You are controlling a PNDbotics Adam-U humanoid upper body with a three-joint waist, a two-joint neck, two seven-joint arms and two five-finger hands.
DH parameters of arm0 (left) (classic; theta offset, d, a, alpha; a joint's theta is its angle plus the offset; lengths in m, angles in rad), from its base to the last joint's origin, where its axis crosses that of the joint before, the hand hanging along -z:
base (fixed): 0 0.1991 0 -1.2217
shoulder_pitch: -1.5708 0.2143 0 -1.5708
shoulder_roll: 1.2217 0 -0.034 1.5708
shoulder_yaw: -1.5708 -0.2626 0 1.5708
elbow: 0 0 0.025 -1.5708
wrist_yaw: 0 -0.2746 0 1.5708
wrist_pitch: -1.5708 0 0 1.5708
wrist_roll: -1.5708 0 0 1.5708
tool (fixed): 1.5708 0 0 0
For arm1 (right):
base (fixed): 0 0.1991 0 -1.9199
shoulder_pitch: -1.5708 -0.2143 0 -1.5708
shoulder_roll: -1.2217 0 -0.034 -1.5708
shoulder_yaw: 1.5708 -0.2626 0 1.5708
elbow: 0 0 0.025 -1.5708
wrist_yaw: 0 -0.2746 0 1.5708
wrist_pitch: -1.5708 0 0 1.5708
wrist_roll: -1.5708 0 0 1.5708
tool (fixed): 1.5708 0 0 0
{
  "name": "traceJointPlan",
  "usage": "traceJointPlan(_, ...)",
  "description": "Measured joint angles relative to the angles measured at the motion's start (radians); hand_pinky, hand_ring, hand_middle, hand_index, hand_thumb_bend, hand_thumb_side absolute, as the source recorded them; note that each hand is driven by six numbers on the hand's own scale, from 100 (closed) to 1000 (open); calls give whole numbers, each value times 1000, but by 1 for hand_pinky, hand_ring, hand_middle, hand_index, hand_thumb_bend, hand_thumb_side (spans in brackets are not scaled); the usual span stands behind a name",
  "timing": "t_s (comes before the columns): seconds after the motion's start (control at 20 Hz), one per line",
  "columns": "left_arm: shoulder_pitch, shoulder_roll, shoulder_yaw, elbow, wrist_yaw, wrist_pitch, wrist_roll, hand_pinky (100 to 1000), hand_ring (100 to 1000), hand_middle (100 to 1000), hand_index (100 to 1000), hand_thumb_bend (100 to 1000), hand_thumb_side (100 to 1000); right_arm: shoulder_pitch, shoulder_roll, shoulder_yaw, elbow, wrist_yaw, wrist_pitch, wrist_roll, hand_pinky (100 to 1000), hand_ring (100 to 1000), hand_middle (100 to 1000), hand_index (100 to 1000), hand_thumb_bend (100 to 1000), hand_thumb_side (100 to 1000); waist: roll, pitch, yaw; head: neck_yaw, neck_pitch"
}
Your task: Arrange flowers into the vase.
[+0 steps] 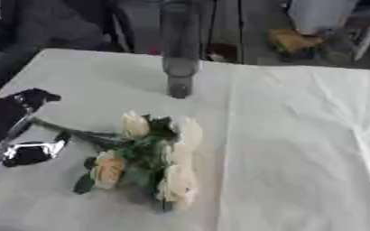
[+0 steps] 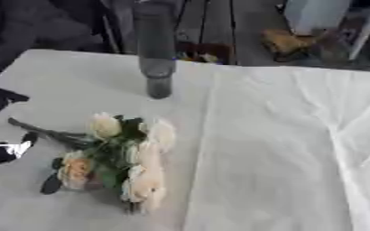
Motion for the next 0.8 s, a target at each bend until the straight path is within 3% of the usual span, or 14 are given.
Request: traceJointPlan(0.8,-22,28,-62,79,-34,-3,-89,759,808,806,904,406,358,-1,1,0,1,0,-1,5,802,765,694,851,100,840,-3,2,0,1,0)
